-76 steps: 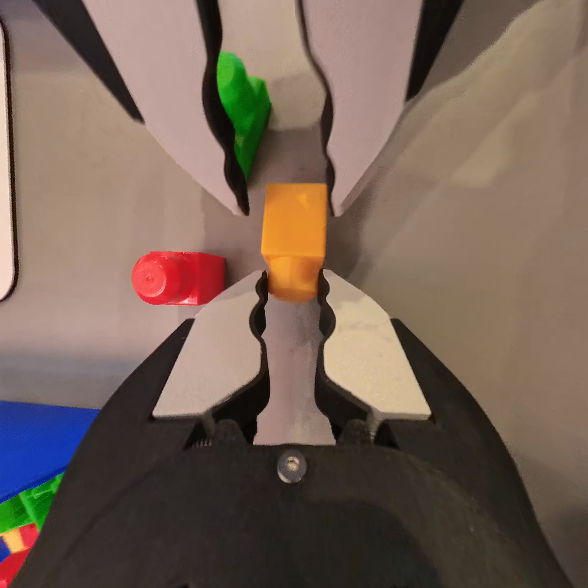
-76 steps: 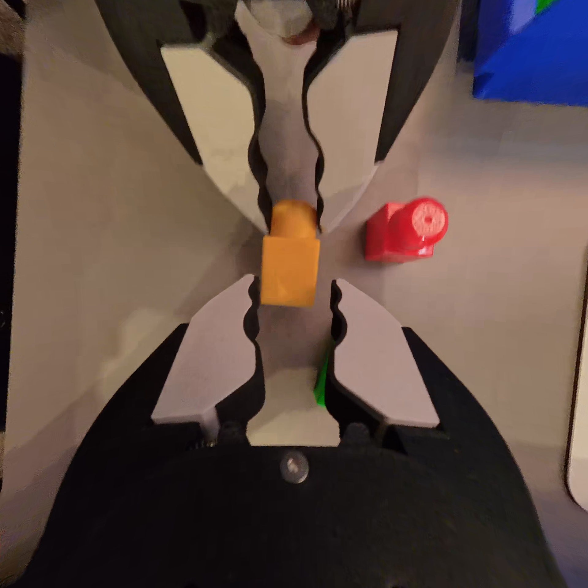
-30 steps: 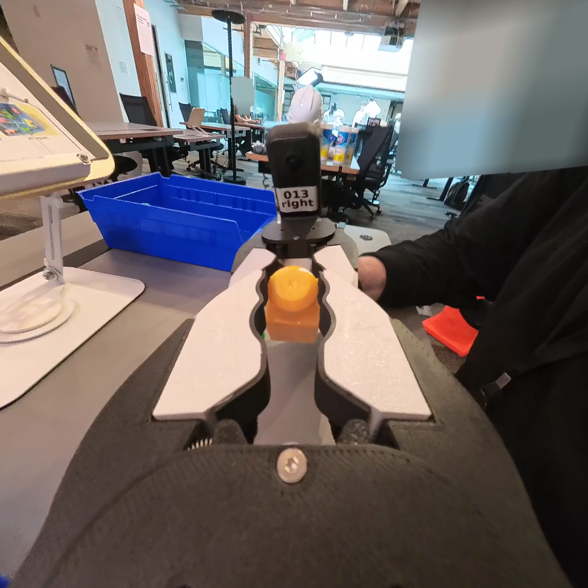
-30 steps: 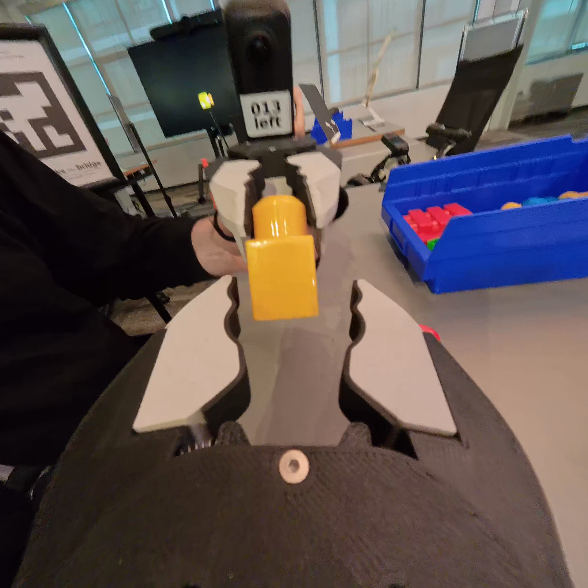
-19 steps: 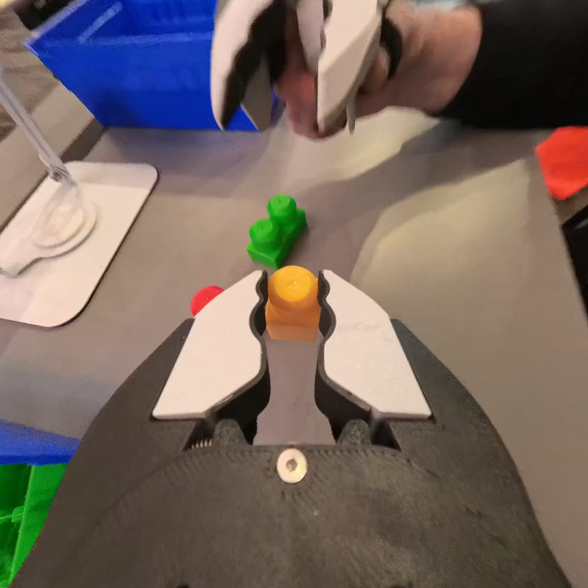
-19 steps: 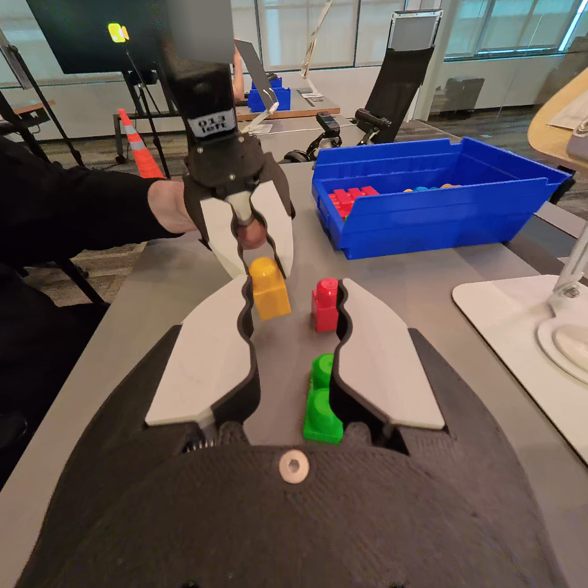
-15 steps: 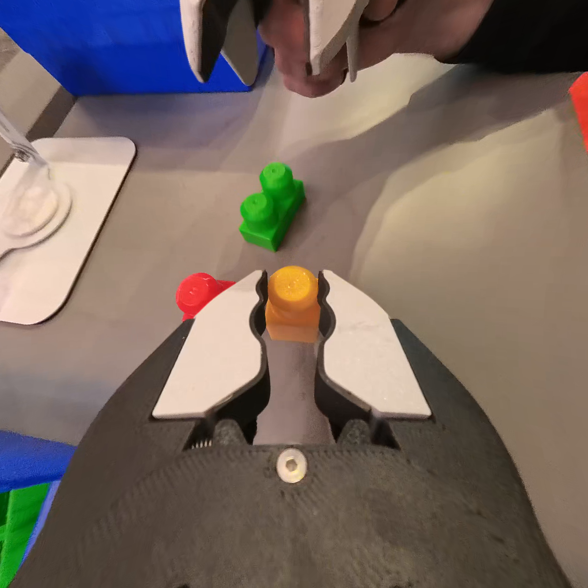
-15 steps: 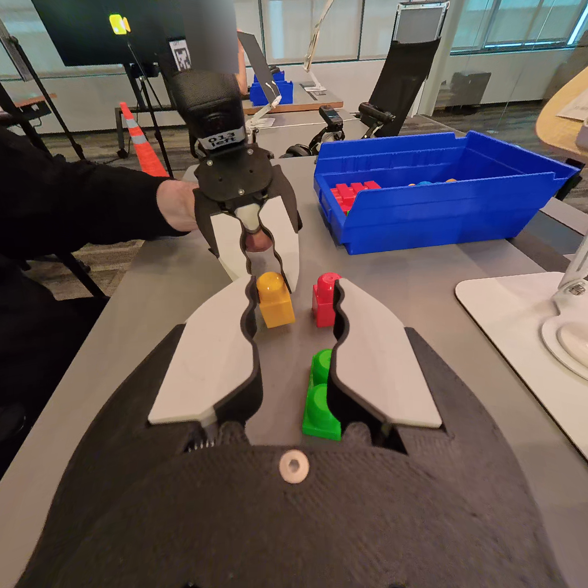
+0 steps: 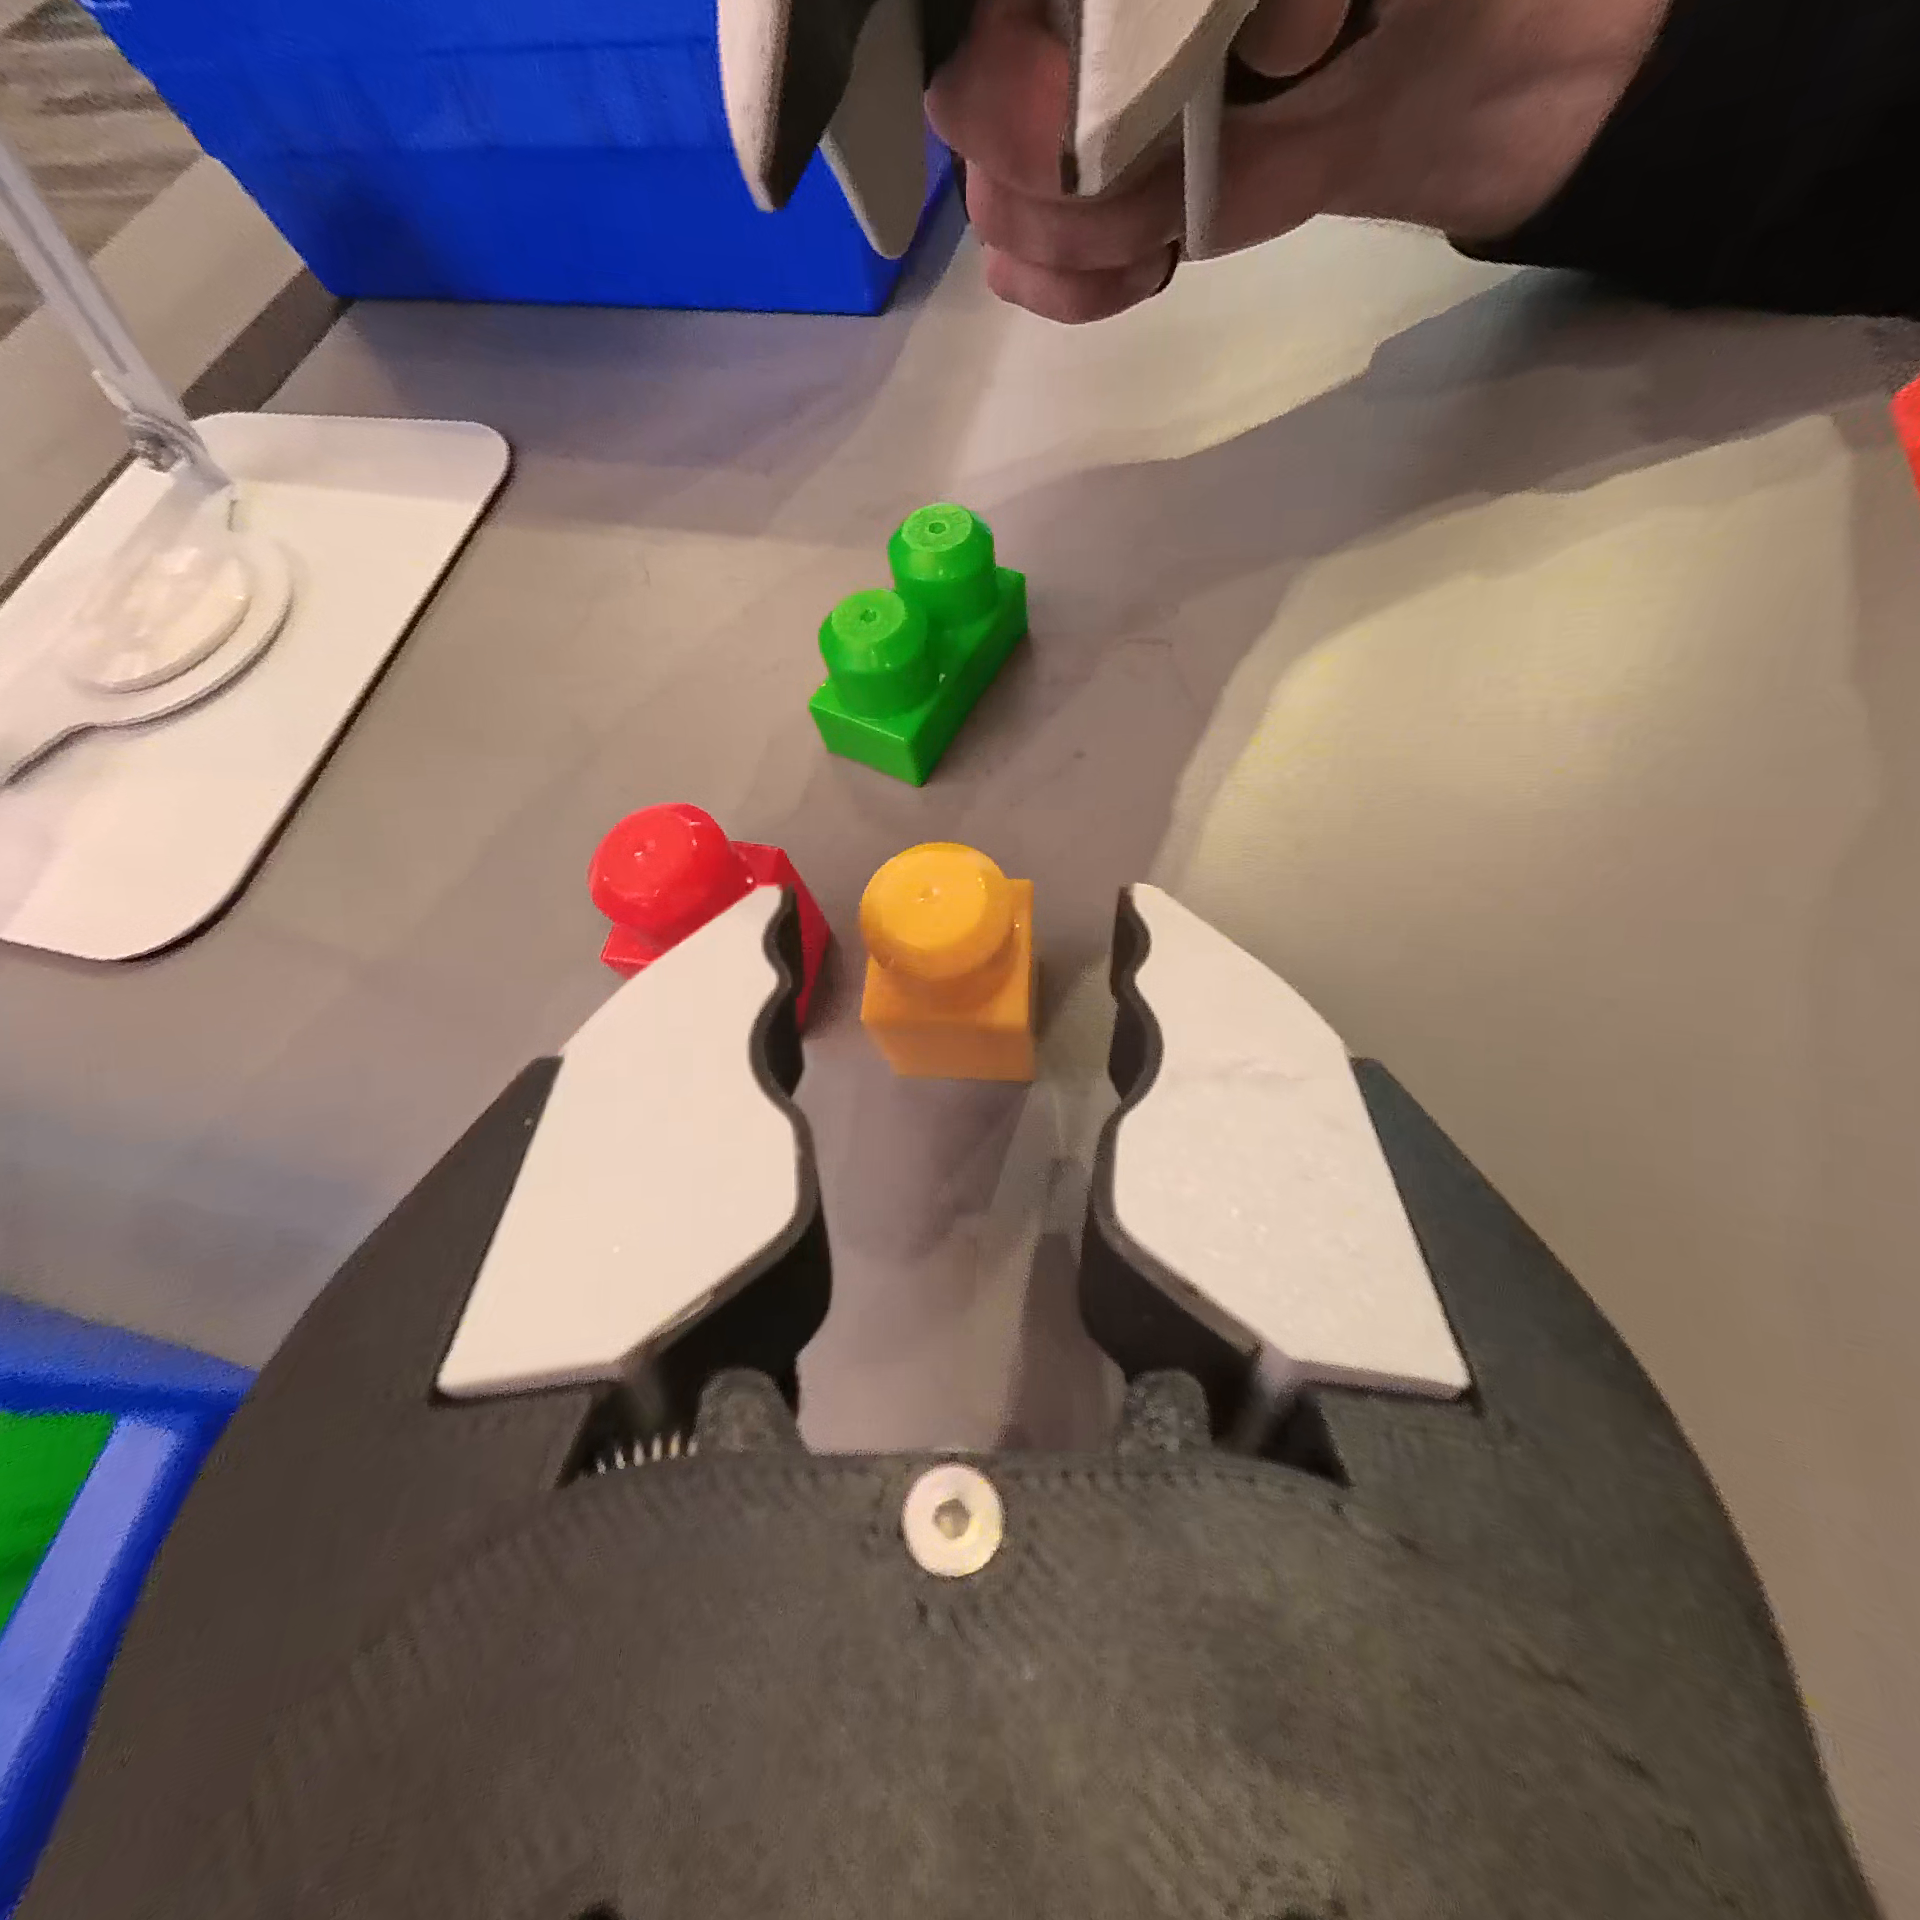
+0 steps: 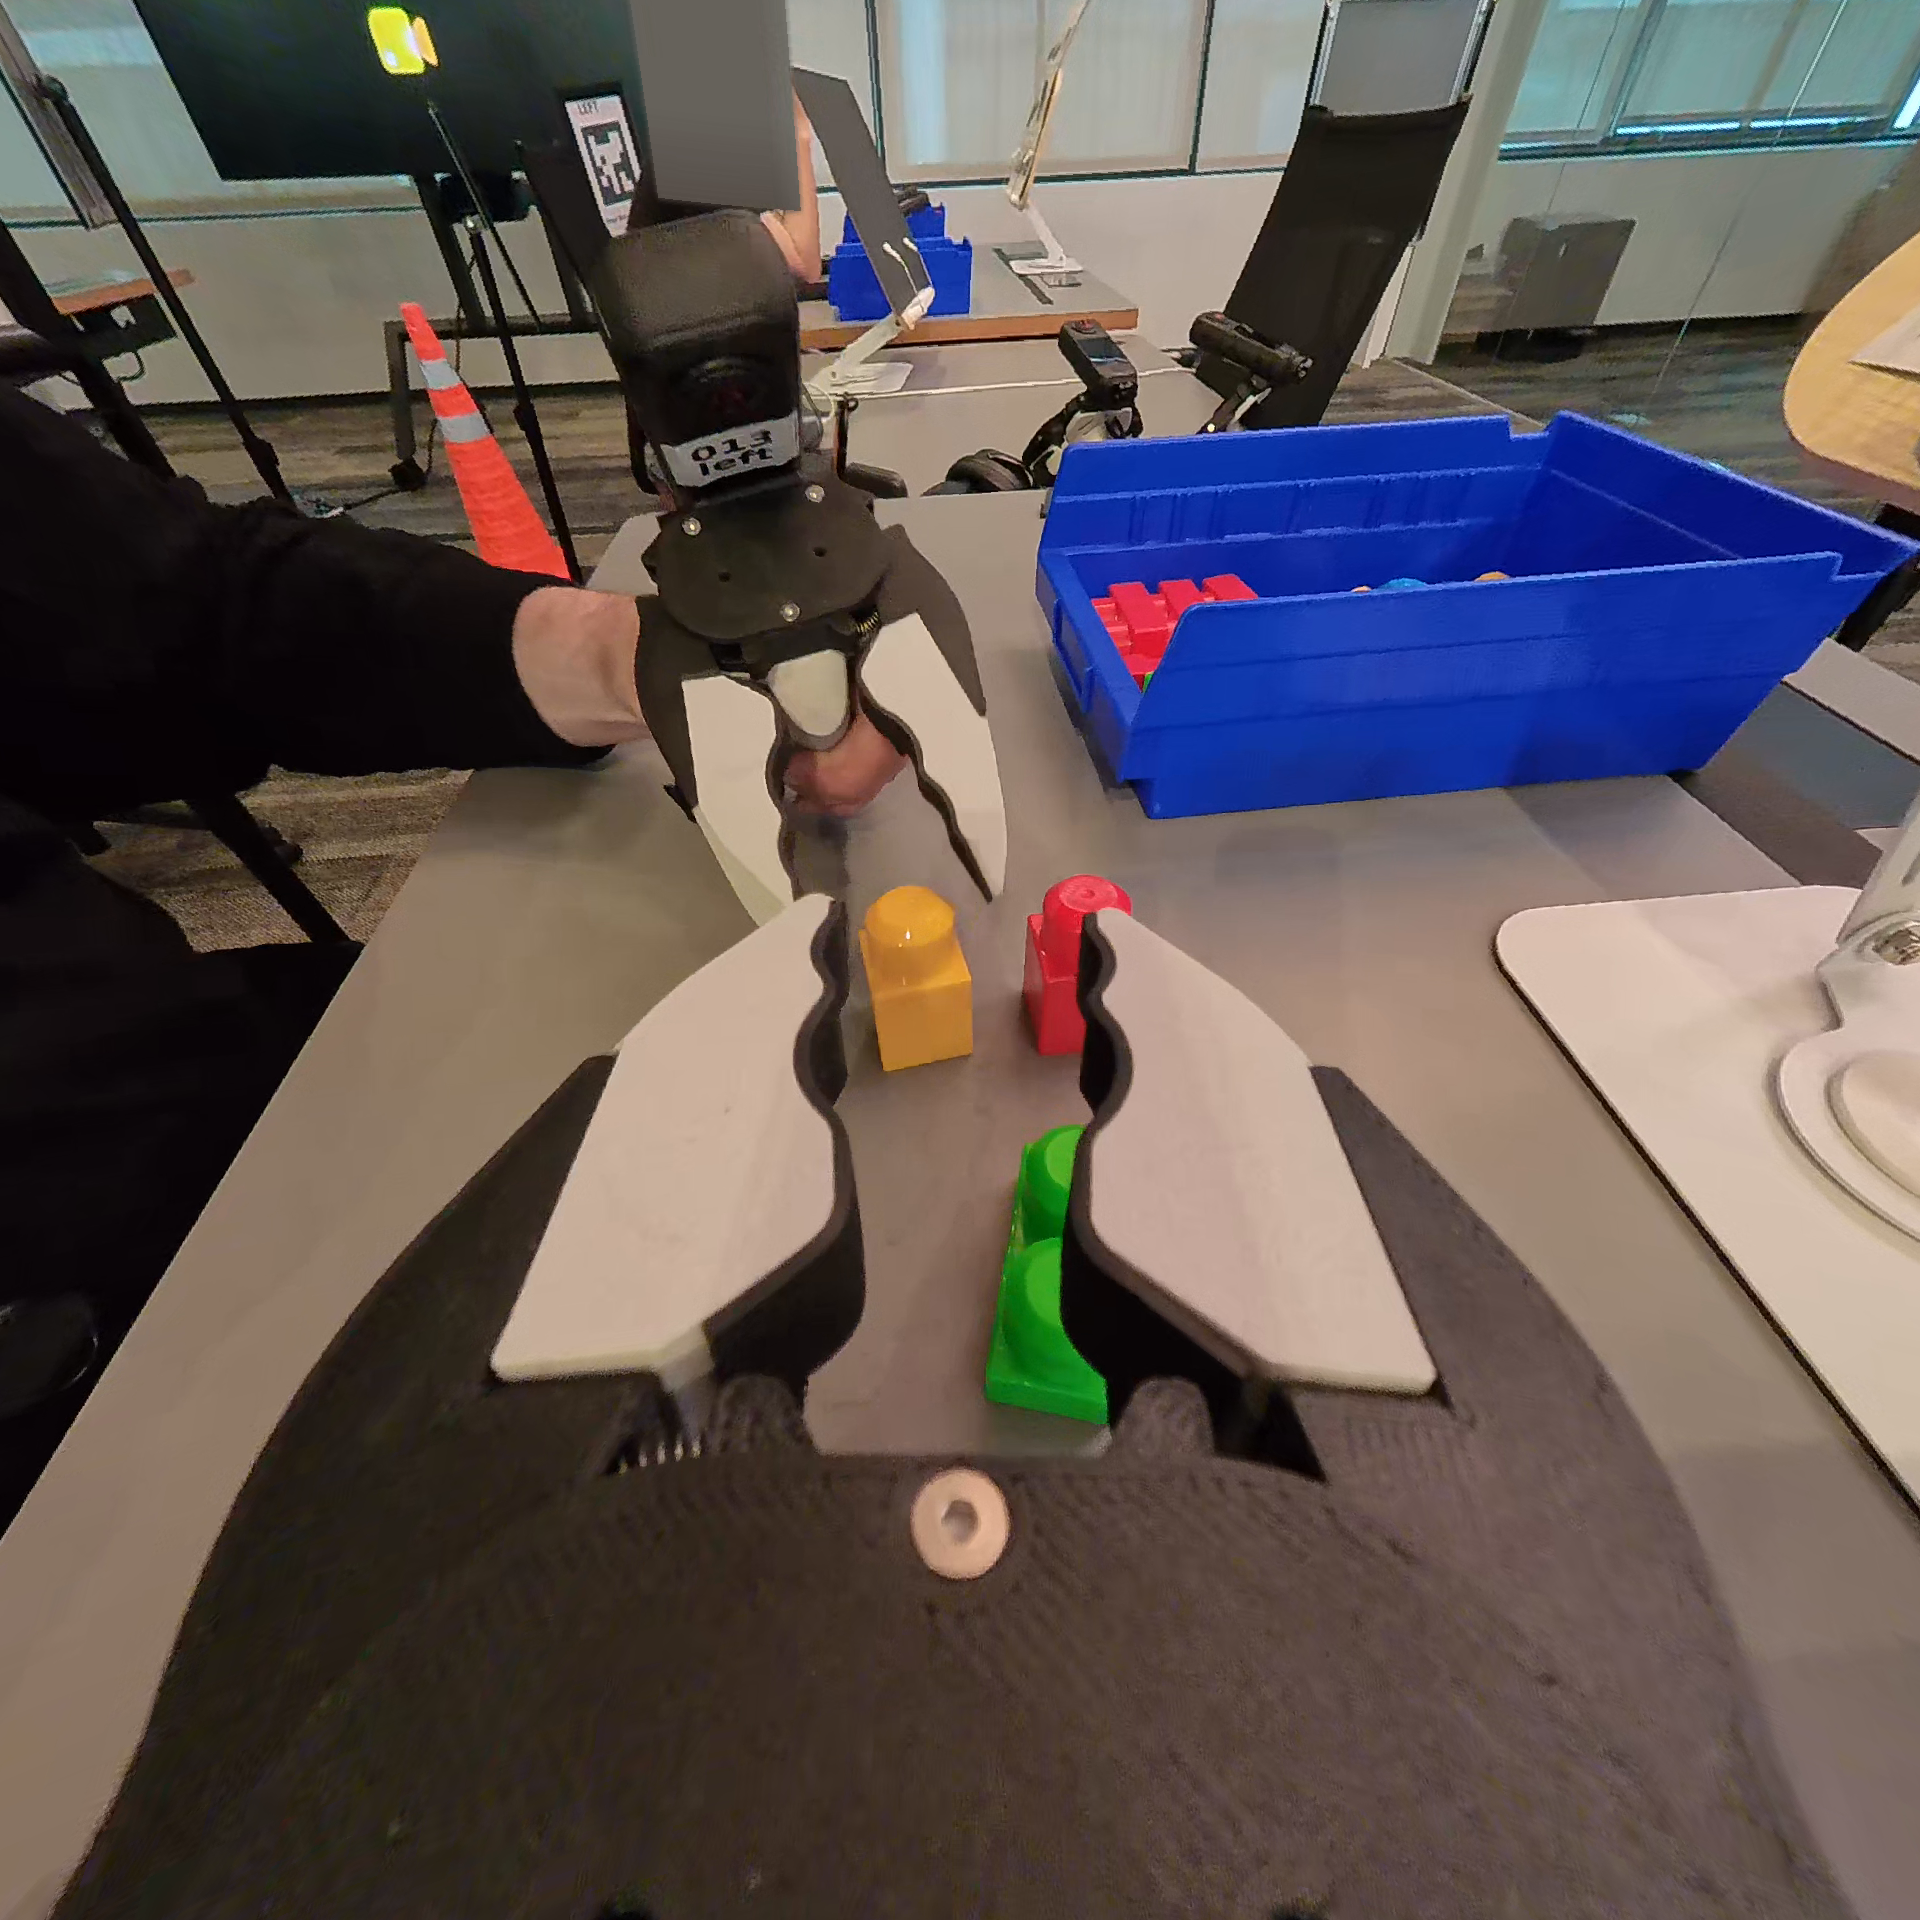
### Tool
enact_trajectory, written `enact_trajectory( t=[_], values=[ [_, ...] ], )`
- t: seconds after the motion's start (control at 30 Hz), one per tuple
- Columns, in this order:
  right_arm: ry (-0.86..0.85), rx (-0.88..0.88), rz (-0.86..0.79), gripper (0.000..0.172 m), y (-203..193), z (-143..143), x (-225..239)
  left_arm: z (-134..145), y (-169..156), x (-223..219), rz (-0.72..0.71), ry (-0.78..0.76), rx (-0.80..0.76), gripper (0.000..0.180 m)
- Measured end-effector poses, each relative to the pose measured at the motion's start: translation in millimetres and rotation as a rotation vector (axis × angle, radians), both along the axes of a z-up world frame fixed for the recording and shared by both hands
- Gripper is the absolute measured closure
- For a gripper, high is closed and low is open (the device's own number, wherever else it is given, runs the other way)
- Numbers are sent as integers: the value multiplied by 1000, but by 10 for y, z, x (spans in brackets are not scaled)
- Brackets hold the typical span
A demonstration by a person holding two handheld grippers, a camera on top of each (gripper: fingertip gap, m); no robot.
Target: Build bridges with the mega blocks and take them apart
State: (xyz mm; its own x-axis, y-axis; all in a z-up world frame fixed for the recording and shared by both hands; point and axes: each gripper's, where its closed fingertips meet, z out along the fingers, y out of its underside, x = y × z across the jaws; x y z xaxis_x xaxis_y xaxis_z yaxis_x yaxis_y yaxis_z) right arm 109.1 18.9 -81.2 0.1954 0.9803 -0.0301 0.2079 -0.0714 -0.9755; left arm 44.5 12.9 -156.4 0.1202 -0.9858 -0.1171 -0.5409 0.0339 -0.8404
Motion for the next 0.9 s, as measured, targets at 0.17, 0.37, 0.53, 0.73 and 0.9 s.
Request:
enact_trajectory(
  t=[0.17, 0.37, 0.53, 0.73, 0.9],
  values=[
    [-24, 6, 0, 129, -5, -42, -12, -45, 87, -73, 88, -8, 45, 89],
    [-22, 4, 4, 131, -10, -49, -21, -154, 314, -53, 171, 35, 48, 65],
    [-24, 9, 6, 132, -19, -48, -23, -245, 409, 38, 141, 94, 36, 69],
    [-16, 7, 9, 134, -15, -30, -3, -276, 438, 107, 93, 108, -2, 82],
    [-18, 11, 13, 135, -23, -25, -3, -276, 433, 139, 45, 104, -37, 91]
  ],
)
